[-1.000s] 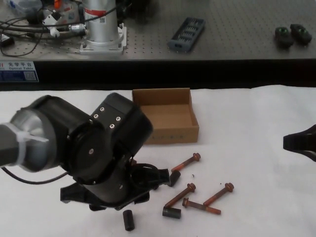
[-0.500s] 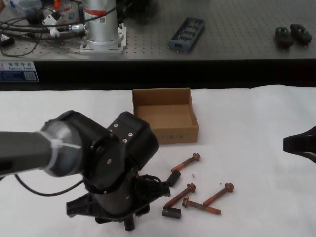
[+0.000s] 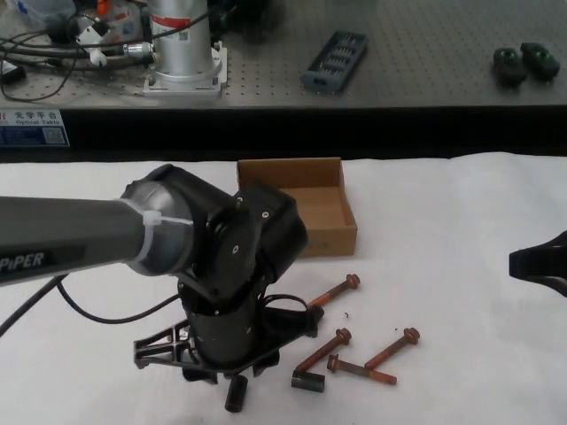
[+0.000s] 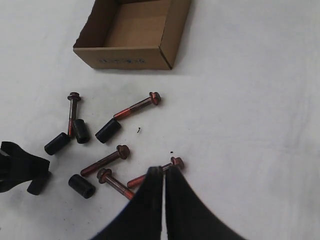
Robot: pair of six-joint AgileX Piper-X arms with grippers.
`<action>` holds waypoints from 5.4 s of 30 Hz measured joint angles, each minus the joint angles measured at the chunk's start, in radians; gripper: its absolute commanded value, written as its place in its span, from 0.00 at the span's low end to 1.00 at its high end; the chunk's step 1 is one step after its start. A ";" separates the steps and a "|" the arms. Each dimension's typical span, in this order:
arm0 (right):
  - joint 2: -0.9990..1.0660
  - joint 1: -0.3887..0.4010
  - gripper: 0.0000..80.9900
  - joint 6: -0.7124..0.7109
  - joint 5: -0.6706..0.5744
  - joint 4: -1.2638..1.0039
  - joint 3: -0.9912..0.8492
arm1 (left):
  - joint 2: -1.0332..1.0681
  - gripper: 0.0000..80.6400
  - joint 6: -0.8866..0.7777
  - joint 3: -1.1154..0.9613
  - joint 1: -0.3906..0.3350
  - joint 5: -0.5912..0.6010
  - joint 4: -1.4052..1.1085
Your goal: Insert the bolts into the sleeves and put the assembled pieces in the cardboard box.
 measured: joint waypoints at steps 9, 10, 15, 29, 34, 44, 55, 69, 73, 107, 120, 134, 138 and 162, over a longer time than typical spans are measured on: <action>0.000 0.000 0.04 0.000 0.000 0.002 0.000 | 0.000 0.42 0.037 0.000 -0.005 -0.015 -0.021; 0.000 0.000 0.04 0.000 0.000 0.001 0.000 | 0.002 0.42 0.057 0.000 -0.007 -0.014 -0.032; 0.000 0.000 0.04 0.000 0.000 0.001 0.000 | 0.015 0.42 0.108 -0.003 -0.019 -0.007 -0.046; 0.000 0.000 0.04 0.000 0.000 0.001 0.000 | 0.053 0.23 0.192 -0.003 -0.033 -0.020 -0.046; 0.000 0.000 0.04 0.000 0.000 0.001 0.000 | 0.053 0.23 0.248 -0.003 -0.033 -0.022 -0.014; 0.000 0.000 0.04 0.000 0.000 0.001 0.000 | 0.053 0.07 0.259 -0.003 -0.033 -0.022 0.028; 0.000 0.016 0.04 -0.040 -0.013 0.015 0.000 | -0.027 0.01 0.297 -0.003 -0.033 -0.088 0.024; 0.048 0.057 0.04 0.204 0.009 0.070 -0.058 | -0.317 0.01 0.420 0.108 -0.033 -0.197 -0.166; 0.128 0.117 0.04 0.305 0.071 0.121 -0.103 | -0.458 0.01 0.423 0.244 -0.033 -0.147 -0.306; 0.800 0.360 0.48 0.775 0.275 0.452 -0.555 | -1.130 0.01 0.592 0.550 -0.033 -0.081 -0.459; 0.861 0.357 0.40 0.823 0.278 0.409 -0.557 | -1.130 0.01 0.599 0.553 -0.033 -0.081 -0.459; 0.882 0.338 0.13 0.829 0.280 0.420 -0.562 | -1.130 0.01 0.599 0.553 -0.033 -0.081 -0.459; 0.882 0.325 0.01 0.780 0.275 0.426 -0.562 | -1.130 0.01 0.599 0.553 -0.033 -0.081 -0.459; 0.526 0.324 0.03 0.114 0.466 0.180 -0.562 | -1.065 0.01 0.602 0.553 -0.031 0.086 -0.457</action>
